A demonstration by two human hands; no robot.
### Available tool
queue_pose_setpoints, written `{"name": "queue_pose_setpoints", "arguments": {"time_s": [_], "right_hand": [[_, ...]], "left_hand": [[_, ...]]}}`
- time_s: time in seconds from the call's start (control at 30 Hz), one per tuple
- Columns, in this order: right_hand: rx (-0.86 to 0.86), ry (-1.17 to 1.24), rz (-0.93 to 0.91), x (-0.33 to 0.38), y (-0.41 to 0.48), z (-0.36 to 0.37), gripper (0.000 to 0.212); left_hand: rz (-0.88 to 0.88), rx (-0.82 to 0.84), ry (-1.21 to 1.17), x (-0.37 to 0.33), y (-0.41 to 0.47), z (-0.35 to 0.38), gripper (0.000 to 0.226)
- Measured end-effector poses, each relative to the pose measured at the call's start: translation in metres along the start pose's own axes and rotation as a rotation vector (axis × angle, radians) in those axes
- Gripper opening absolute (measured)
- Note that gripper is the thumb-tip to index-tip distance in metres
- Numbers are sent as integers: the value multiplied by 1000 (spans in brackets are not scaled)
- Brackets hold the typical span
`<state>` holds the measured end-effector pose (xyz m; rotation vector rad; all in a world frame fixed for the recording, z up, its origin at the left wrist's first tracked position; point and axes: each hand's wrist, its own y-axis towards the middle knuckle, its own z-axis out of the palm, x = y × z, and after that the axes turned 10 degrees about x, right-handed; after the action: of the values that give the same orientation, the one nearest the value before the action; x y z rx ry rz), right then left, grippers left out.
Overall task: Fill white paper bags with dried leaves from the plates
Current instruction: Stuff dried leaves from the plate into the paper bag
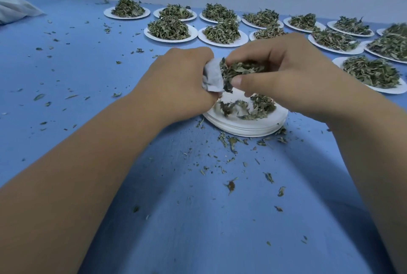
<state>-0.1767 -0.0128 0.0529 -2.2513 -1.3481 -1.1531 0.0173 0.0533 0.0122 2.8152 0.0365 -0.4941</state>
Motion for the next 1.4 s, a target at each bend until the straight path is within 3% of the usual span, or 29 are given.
{"name": "queue_pose_setpoints", "arguments": {"time_s": [0.13, 0.23, 0.47, 0.73, 0.87, 1.03, 1.17, 1.3, 1.4], "right_hand": [[-25, -15, -14, -2, 2, -1, 25], [-57, -20, 3, -6, 5, 3, 14], [-208, 9, 23, -9, 8, 16, 10], [-78, 2, -6, -11, 6, 14, 8], [71, 70, 27, -14, 2, 4, 16], [9, 37, 0, -12, 5, 7, 18], [-50, 55, -30, -17, 6, 10, 17], [-76, 71, -38, -18, 8, 12, 18], [-140, 7, -56, -19, 11, 10, 29]], "left_hand": [[32, -24, 56, -3, 0, 1, 32], [55, -29, 81, -6, 1, 3, 34], [74, -51, 105, -10, 1, 3, 41], [90, 13, 132, -12, 1, 3, 21], [56, 20, 101, -10, 0, 2, 33], [97, 15, 94, -12, 0, 2, 22], [111, 22, 138, -14, 1, 4, 39], [111, 9, 84, -16, 0, 3, 19], [145, 13, 75, -21, -1, 1, 15]]}}
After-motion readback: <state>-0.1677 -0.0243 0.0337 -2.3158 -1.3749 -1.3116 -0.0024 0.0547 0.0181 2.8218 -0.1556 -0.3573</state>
